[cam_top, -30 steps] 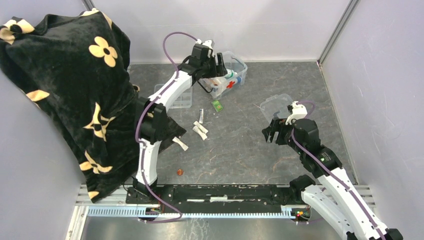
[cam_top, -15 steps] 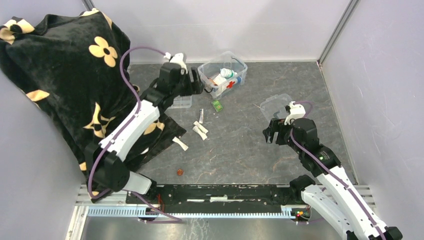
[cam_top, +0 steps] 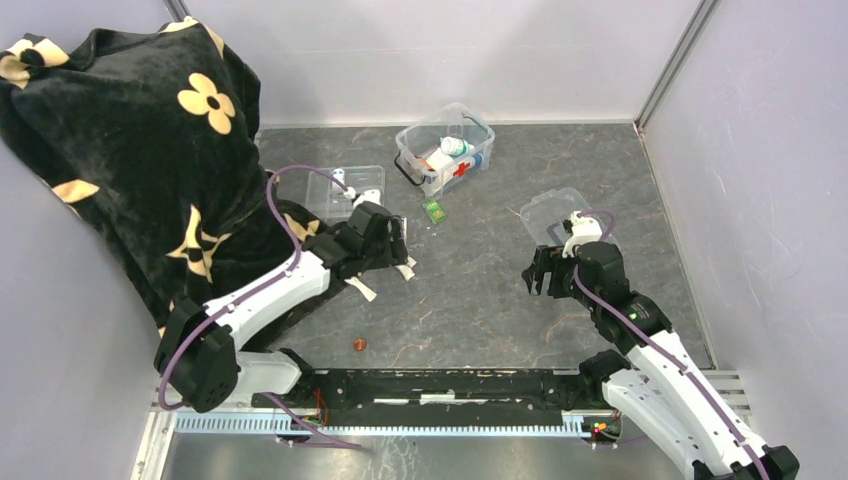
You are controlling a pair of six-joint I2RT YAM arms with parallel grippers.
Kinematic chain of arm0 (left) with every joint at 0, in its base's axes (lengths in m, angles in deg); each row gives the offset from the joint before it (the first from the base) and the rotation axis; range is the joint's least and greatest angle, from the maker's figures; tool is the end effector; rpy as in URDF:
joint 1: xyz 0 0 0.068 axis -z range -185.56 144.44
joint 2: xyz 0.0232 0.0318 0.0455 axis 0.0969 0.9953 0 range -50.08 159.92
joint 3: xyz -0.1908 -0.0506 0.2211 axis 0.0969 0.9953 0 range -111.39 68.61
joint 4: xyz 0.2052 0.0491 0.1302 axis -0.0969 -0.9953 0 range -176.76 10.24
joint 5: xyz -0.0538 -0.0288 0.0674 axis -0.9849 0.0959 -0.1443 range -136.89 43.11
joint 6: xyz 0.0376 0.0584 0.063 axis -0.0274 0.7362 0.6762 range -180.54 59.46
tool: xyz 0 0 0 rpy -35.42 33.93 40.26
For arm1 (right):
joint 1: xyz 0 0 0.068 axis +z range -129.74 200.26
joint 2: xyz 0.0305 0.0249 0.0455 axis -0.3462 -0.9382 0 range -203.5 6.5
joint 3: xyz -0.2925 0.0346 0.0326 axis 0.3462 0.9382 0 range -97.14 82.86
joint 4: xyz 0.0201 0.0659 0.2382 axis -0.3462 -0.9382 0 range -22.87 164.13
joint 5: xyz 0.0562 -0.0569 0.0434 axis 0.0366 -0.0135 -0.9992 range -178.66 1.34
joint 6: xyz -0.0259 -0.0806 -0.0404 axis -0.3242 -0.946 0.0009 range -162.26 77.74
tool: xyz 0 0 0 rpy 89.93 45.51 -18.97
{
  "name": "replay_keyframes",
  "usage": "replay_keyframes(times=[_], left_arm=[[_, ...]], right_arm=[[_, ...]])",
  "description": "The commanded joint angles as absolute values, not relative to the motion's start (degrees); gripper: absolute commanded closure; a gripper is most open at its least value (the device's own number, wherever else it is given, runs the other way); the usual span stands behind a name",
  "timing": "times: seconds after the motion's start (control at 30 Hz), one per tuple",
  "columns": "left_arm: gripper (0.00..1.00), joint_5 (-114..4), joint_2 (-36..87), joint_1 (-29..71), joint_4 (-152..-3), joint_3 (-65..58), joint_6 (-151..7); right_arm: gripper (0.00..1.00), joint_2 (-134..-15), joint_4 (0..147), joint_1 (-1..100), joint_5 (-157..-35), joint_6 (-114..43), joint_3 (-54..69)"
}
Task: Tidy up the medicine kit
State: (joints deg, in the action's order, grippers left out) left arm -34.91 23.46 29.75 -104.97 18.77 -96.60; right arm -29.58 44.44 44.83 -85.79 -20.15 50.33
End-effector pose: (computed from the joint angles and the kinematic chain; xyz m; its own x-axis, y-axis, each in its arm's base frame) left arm 0.2358 -0.1455 0.2342 -0.7644 -0.1640 -0.6235 0.0052 0.9655 -0.2603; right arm 0.1413 0.0600 0.2420 -0.6037 0.1372 -0.7853 -0.1619 0.9435 0.2893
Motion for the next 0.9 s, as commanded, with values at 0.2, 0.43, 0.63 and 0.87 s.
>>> replay_keyframes(times=[0.2,0.43,0.63,0.87], left_arm=[[0.2,-24.7,25.9,34.5,-102.9,15.8,-104.0],[0.18,-27.9,27.1,31.4,-103.9,11.8,-100.0],[0.18,-34.3,33.4,30.6,-97.7,8.8,-97.2],[0.19,-25.9,46.9,34.4,-96.2,-1.7,-101.1]], right_arm=[[0.18,-28.0,44.3,44.6,-84.2,-20.9,51.0],[0.18,-29.1,44.9,44.6,-84.3,-21.0,51.6],[0.18,-29.9,45.6,44.6,-85.7,-20.6,52.1],[0.18,-29.2,44.4,44.7,-86.5,-19.9,52.3]])
